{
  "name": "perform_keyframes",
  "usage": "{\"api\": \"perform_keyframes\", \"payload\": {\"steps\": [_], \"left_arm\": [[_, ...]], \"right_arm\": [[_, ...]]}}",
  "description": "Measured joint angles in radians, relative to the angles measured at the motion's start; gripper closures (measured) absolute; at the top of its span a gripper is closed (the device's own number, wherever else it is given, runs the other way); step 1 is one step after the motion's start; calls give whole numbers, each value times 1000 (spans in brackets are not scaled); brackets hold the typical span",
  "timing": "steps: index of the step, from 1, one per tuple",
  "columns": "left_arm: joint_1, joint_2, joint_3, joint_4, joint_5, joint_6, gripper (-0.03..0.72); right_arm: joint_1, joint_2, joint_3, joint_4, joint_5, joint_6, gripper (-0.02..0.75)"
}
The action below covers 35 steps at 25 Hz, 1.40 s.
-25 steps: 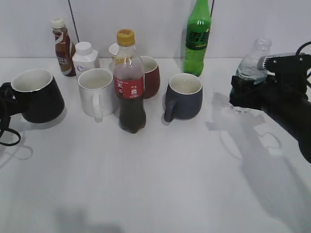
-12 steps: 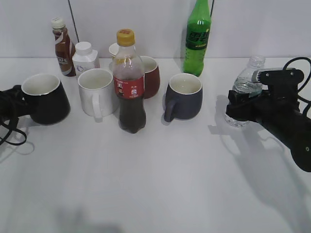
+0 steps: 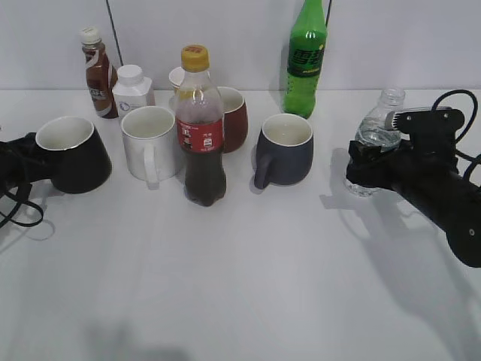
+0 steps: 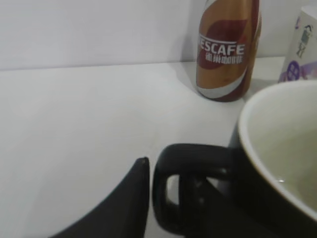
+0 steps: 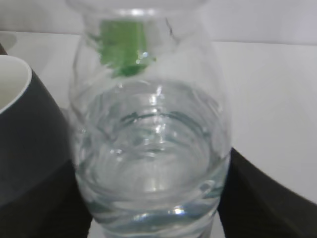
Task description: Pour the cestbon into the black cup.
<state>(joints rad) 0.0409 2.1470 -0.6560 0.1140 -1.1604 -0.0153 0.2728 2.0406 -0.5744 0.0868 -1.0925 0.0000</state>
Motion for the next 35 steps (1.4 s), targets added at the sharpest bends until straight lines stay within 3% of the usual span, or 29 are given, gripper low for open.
{"api": "perform_keyframes", "payload": {"steps": [6,10,14,22,27,35], "left_arm": [[0,-2,10,0,-18,-1,440],[0,-10,22,0,-25,-1,381],[1,-73,45,0,-5,15,345],[1,-348,98,-4,240,27,283],[1,-622,143,-5,533,8,258],[-6,-1286,144,-32,1325,-56,257]], "right_arm": [[0,13,0,-4,-25,5,235],[0,12,0,-4,-24,0,146],[0,-32,0,-6,1,0,124],[0,-254,0,-5,142,-17,122],[0,-469,1,-11,293,-49,122],[0,-928,-19,-30,944,-82,140]]}}
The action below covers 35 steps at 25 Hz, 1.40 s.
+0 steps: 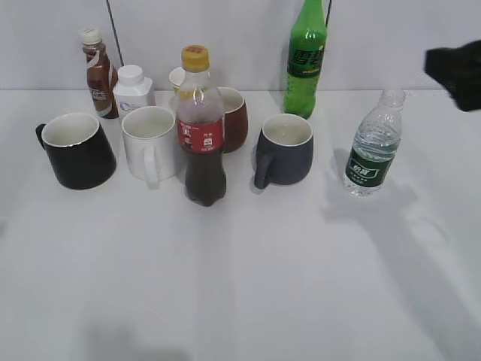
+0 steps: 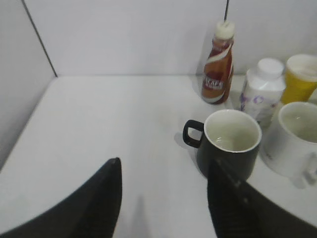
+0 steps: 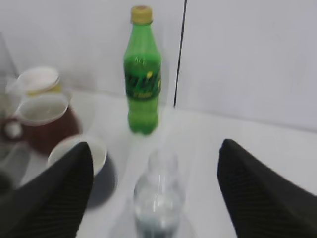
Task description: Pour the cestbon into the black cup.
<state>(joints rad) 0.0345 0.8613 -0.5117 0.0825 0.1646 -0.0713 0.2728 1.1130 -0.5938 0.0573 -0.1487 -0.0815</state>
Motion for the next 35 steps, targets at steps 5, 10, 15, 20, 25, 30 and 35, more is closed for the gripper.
{"api": "perform_keyframes", "payload": {"steps": [5,10,15,20,25,30,35], "left_arm": [[-1,-469,0,-56,388,-1,256],[-1,-769,-34,-82,718,-3,256],[-1,-867,-59,-89,967,12,256],[-3,-867,-25,-113,925,34,256],[-3,-867,-13,-118,904,34,273],[-3,-867,-13,-153,901,35,305],[-3,-867,-13,-157,898,35,358]], "right_arm": [[0,-320,-1,-13,455,-1,148],[0,-613,-1,-57,909,37,148],[0,-805,8,-155,1164,74,148],[0,-859,42,-173,1181,82,148],[0,-859,42,-173,1181,82,148],[0,-859,42,-173,1181,82,148],[0,-859,42,-173,1181,82,148]]}}
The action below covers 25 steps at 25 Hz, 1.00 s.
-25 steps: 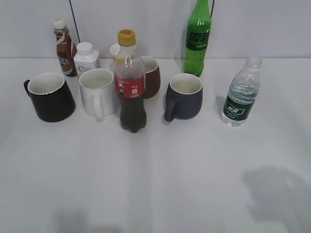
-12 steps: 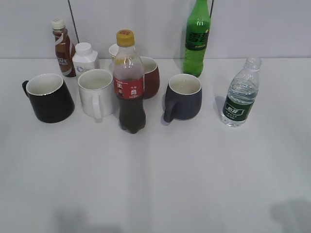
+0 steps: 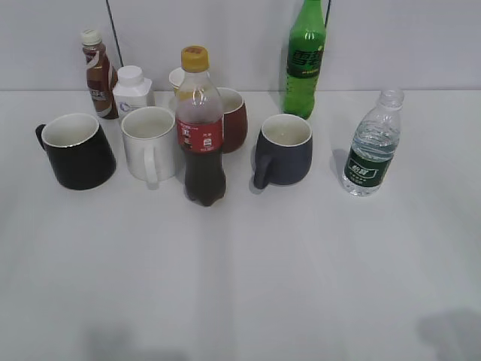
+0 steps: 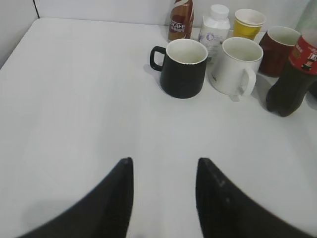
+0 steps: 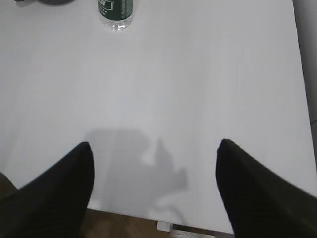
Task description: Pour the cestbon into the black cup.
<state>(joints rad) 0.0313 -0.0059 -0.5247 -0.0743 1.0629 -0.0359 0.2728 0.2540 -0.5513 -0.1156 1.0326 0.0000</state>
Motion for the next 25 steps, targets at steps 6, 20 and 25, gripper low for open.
{"api": "perform_keyframes", "payload": {"steps": [6,20,25], "left_arm": [[-1,0,0,-1,-1,0,393],[-15,-1,1,-2,-1,1,449],[-15,-1,1,-2,-1,1,449]], "right_arm": [[0,0,0,0,0,0,148],[0,0,0,0,0,0,148],[0,0,0,0,0,0,148]]}}
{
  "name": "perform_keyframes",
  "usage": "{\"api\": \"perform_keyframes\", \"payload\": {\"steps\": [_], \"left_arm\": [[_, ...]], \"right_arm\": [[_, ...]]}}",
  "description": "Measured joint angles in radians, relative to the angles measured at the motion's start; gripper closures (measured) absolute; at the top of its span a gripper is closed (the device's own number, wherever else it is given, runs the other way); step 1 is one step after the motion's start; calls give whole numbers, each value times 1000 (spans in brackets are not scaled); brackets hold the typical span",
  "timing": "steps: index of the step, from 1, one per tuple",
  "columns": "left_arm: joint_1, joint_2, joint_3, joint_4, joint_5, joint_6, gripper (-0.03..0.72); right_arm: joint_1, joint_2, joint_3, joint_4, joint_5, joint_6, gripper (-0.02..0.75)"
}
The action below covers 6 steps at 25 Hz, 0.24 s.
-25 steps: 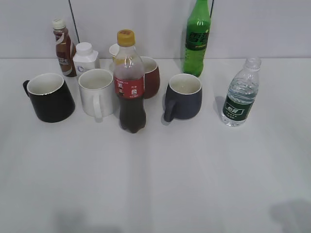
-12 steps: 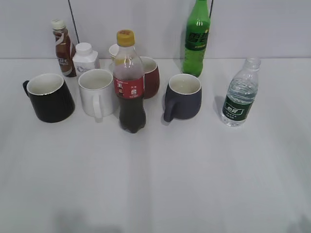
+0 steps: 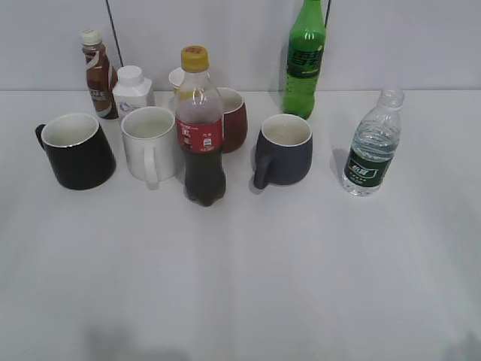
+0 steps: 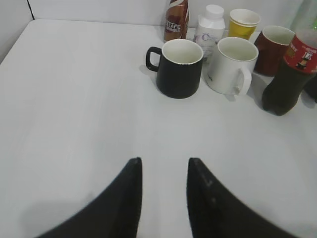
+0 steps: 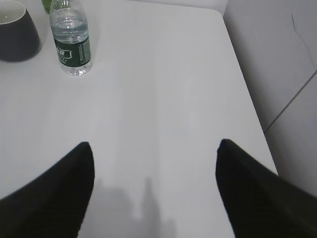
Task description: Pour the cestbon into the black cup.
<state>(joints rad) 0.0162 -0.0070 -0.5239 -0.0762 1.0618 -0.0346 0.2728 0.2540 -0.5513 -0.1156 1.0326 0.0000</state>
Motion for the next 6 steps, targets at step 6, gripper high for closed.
{"api": "perform_keyframes", "payload": {"steps": [6], "left_arm": [[0,0,0,0,0,0,449]], "right_arm": [[0,0,0,0,0,0,148]]}}
